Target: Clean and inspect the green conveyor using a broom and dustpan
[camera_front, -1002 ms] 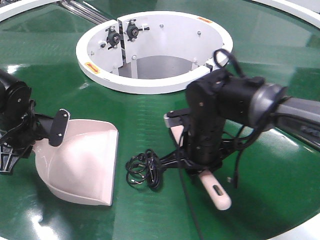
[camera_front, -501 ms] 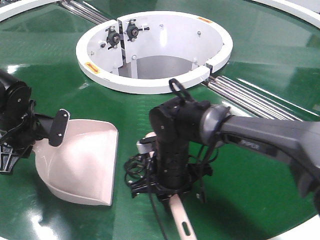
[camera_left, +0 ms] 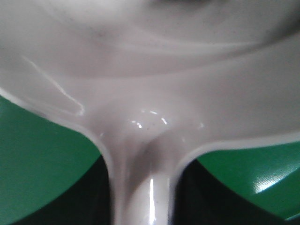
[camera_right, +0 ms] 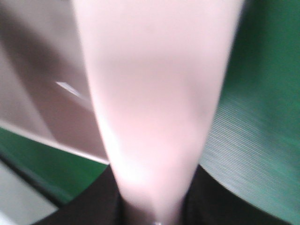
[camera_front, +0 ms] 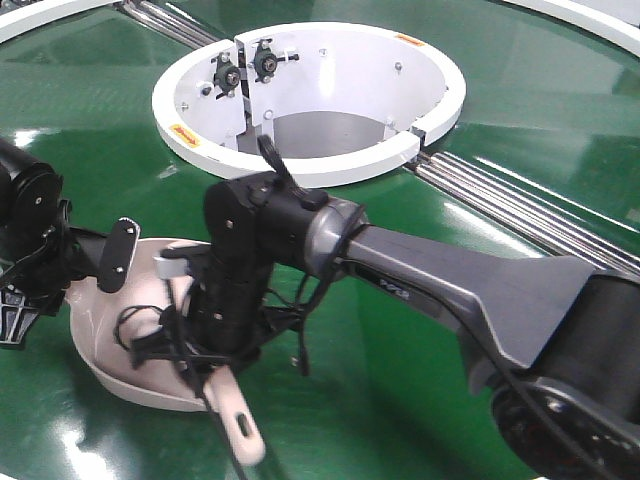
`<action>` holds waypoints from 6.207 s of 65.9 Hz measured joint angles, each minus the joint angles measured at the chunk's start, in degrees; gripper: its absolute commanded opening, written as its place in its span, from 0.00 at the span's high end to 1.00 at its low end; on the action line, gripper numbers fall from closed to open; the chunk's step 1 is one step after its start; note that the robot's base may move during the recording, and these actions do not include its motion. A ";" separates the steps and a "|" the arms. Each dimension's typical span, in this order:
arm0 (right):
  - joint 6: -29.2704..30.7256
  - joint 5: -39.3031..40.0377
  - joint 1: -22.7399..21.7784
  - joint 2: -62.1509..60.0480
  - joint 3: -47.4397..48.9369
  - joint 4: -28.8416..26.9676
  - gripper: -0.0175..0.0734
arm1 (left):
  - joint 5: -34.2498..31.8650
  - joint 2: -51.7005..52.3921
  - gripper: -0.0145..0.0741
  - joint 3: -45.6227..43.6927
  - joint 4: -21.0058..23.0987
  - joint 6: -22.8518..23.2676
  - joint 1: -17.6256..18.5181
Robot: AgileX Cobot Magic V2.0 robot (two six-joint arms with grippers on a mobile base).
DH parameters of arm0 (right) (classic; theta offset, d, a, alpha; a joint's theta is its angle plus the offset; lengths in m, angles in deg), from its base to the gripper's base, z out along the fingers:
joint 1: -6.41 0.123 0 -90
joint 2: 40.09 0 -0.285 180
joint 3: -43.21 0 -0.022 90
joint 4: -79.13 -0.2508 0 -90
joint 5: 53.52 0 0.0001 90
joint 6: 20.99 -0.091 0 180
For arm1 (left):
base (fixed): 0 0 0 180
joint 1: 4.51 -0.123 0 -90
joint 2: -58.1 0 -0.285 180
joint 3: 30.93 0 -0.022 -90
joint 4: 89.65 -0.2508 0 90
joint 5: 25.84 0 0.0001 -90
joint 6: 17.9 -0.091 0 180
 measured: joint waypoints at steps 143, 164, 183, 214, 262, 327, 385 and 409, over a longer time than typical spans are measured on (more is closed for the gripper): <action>14.91 10.53 -34.55 -30.01 -47.38 11.40 0.80 | 0.05 0.00 0.84 0.01 0.06 0.00 0.00; 14.91 11.04 -34.55 -26.52 -47.38 11.40 0.80 | 0.05 0.00 0.84 0.01 0.06 0.00 0.00; 15.14 11.45 -34.55 -26.41 -47.38 11.40 0.79 | 0.05 0.00 0.84 0.01 0.06 0.00 0.00; 15.13 11.41 -34.55 -26.41 -47.38 11.40 0.63 | -0.41 0.00 0.79 0.20 1.22 -0.06 0.00; 15.68 11.19 -34.55 -26.41 -47.38 11.45 0.29 | -1.01 0.00 0.33 0.20 2.77 -0.51 0.00; 15.97 13.34 -34.55 -43.49 -47.49 12.54 0.29 | 3.90 10.39 0.24 0.30 13.75 -0.56 0.00; 16.46 36.23 -34.55 -74.04 -47.69 13.78 0.29 | -12.42 43.09 0.25 0.30 32.09 25.43 0.00; 18.59 41.09 -34.55 -89.89 -55.87 13.89 0.29 | -24.52 62.94 0.25 12.04 26.84 45.76 2.21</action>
